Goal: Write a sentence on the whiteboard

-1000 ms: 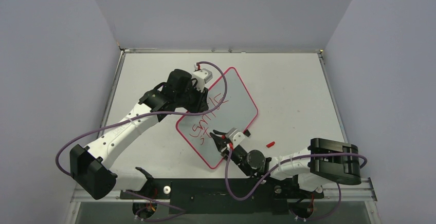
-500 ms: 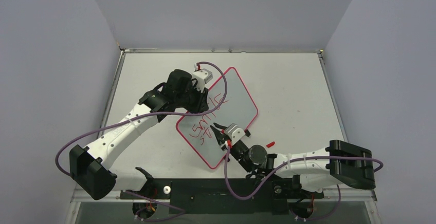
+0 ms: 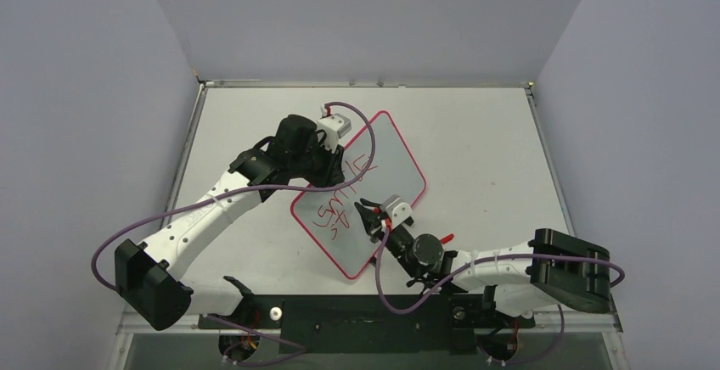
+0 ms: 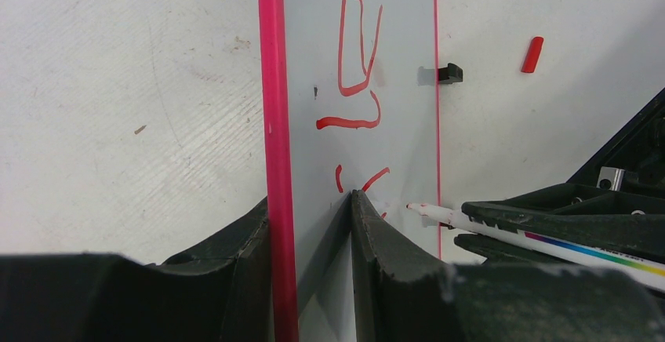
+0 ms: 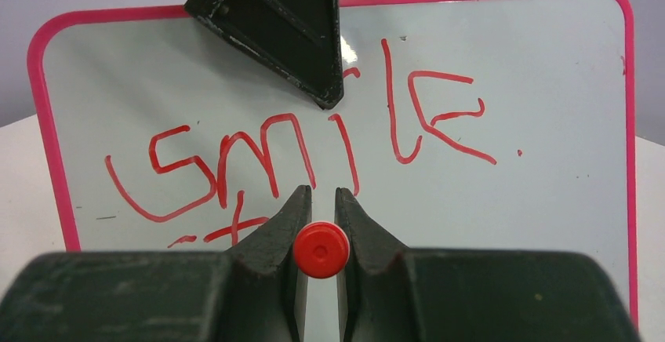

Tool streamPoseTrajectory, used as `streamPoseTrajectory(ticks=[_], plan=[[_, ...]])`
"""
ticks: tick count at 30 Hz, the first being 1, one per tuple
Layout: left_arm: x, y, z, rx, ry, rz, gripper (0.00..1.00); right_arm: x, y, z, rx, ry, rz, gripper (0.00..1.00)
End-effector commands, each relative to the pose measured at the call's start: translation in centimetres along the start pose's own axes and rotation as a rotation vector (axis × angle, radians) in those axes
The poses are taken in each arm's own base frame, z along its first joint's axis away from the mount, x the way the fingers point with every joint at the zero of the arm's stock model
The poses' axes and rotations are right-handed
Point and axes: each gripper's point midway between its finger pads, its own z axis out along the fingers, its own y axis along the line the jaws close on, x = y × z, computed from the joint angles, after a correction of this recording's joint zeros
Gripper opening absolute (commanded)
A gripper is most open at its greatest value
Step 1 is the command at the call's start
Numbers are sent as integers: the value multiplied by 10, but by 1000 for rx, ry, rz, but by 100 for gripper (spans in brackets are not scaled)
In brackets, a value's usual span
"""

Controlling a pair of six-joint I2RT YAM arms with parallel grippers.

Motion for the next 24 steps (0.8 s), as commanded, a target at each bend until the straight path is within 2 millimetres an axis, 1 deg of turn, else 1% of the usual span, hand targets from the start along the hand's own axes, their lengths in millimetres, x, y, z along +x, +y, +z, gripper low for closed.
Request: streamPoseTrajectory(ticks=[1,5,12,18,24], plan=[[16,28,1,-128,54,131,0,-20,1,6,-14,-74,80,0],[17,29,1,-129,56,129,0,-20,1,10,-18,-74,76,0],[18,29,2,-128,59,130,0,-19,8,15,-44,-72,75,0],[18,29,2,-128,60,128,0,-19,21,13,-111,-83,86,0],[18,29,1,-131,58,130,0,-13,24,8,-119,-68,95,0]])
